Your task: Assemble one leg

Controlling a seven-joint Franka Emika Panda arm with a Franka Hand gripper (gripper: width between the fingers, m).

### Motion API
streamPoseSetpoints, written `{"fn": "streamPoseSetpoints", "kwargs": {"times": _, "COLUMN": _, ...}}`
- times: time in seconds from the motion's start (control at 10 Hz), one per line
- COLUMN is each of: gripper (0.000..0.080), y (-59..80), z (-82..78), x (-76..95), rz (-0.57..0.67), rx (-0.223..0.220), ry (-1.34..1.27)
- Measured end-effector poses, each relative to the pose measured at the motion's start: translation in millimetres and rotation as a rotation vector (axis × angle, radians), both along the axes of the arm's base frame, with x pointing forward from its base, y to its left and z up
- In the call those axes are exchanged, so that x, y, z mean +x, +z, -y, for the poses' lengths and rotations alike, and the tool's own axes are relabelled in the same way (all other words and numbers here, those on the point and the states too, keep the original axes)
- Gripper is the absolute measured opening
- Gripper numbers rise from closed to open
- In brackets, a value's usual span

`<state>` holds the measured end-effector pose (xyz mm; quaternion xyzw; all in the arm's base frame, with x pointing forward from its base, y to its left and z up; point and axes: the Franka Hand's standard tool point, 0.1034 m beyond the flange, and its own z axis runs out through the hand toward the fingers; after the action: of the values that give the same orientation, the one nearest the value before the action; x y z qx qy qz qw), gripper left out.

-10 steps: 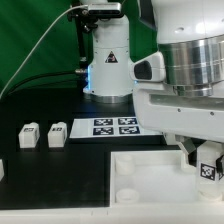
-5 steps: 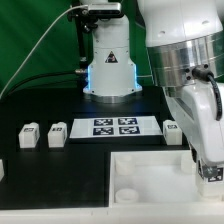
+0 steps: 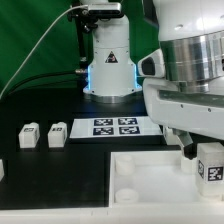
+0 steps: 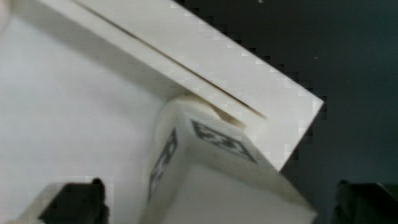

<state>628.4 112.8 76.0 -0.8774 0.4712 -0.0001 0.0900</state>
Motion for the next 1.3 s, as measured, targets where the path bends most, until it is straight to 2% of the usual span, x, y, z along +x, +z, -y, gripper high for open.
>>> {"fn": "streamPoseSetpoints", "kwargs": {"times": 0.1, "gripper": 0.0648, "y": -0.4, "z": 0.0, "x": -0.2, "rz": 0.008, "rx": -0.005, "ry": 0.054}}
{"fn": "streamPoseSetpoints", "kwargs": {"times": 0.3, "gripper": 0.0648, "y": -0.6, "z": 0.2, "x": -0.5, "rz": 0.048, "rx": -0.037, "ry": 0.323}}
{"fn": "streamPoseSetpoints", "kwargs": {"times": 0.4, "gripper": 0.0648, "y": -0.5, "z": -2.0, "x": -1.2, "rz": 0.066, "rx": -0.08, "ry": 0.516}}
{"fn": "streamPoseSetpoints", "kwargs": {"times": 0.6, "gripper": 0.0648, "y": 1.4, "z": 2.0, "x": 2.1, "rz": 0.08, "rx": -0.104, "ry": 0.85}}
{"fn": "streamPoseSetpoints", "kwargs": {"times": 0.7, "gripper": 0.0518, "y": 0.3, "z": 1.5, "x": 1.6, "rz": 0.084, "rx": -0.106, "ry": 0.863}}
{"fn": "streamPoseSetpoints", "kwargs": {"times": 0.8, "gripper": 0.0518, "y": 0.0, "z": 1.0, "x": 1.4, "rz": 0.08, "rx": -0.103, "ry": 0.836}}
{"fn": "streamPoseSetpoints", "kwargs": {"times": 0.9, "gripper": 0.0379, "y": -0.1, "z": 1.2, "x": 1.3, "rz": 0.077, "rx": -0.101, "ry": 0.815}}
{"fn": "streamPoseSetpoints", "kwargs": {"times": 1.0, "gripper": 0.0291, "y": -0.4, "z": 1.2, "x": 1.1, "rz": 0.068, "rx": -0.096, "ry": 0.754}}
{"fn": "streamPoseSetpoints", "kwargs": {"times": 1.3, "gripper": 0.0291, "y": -1.5, "z": 3.9, "x": 1.3, "rz": 0.015, "rx": -0.076, "ry": 0.376}}
